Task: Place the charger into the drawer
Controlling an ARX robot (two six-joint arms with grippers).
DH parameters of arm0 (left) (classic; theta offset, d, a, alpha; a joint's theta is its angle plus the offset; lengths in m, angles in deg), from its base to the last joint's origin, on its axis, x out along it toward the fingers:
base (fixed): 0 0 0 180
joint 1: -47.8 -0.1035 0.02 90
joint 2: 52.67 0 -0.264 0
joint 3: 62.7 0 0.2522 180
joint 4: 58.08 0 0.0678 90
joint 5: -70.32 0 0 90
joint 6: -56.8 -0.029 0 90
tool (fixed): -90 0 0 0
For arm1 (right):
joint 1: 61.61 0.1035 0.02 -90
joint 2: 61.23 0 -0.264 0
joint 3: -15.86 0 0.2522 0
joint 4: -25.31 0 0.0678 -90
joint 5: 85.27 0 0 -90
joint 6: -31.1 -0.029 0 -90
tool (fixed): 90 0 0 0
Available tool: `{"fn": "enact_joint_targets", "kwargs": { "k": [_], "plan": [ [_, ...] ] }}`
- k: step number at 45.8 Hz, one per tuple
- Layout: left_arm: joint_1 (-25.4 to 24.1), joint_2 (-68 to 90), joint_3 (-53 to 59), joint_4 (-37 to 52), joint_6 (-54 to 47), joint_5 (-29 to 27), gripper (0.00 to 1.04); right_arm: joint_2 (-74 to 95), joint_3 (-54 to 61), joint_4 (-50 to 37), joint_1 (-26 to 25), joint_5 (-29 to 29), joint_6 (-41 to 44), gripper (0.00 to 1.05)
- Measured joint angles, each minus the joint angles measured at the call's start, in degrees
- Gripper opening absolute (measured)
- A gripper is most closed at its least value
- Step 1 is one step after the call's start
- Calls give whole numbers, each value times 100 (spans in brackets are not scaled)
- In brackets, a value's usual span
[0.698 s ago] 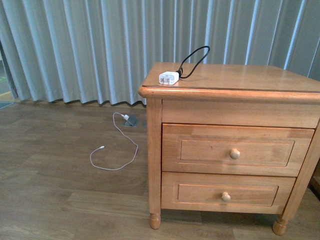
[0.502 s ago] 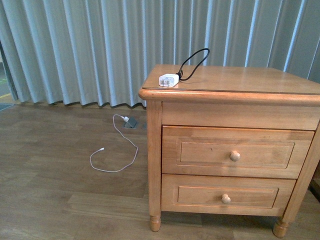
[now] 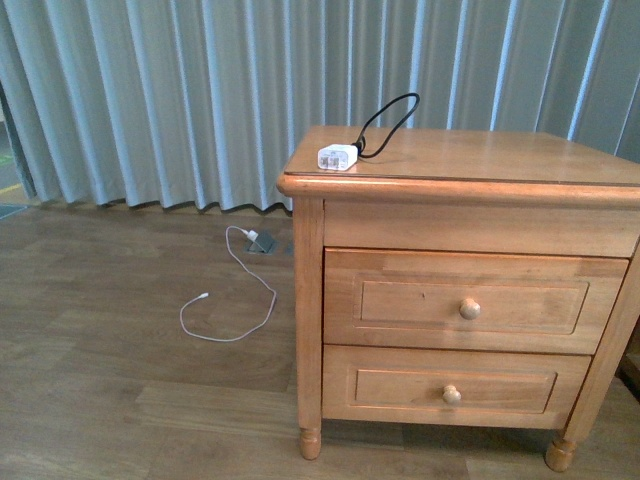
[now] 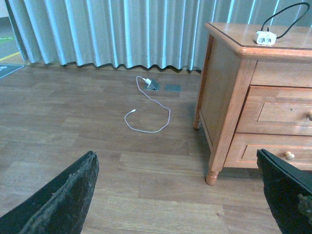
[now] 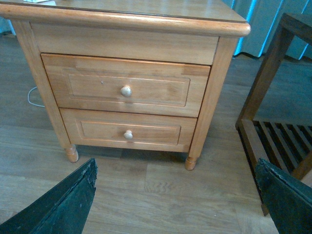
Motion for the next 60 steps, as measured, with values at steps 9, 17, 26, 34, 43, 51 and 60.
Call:
{"fn": "enact_joint_targets", "kwargs": {
  "k": [9,17,26,34,43,51,60],
  "plan": [
    [0,-2,0,0,0,0,99,3246,-822,-2444,492,181,-9,96],
    [0,-2,0,0,0,0,99,5945,-1836,-3786,883,627,52,96],
    [0,-2,0,0,0,0,99,7943,-2872,-4544,1110,872,282,96],
    [0,-2,0,0,0,0,99,9396,-3834,-4892,1147,1088,382,96],
    [0,-2,0,0,0,0,99,11079,-5252,-5101,1209,1408,444,96],
    [0,-2,0,0,0,0,99,11783,-6061,-5075,1248,1508,450,96],
    [0,-2,0,0,0,0,99,12242,-6671,-5027,1255,1561,468,96]
  ]
}}
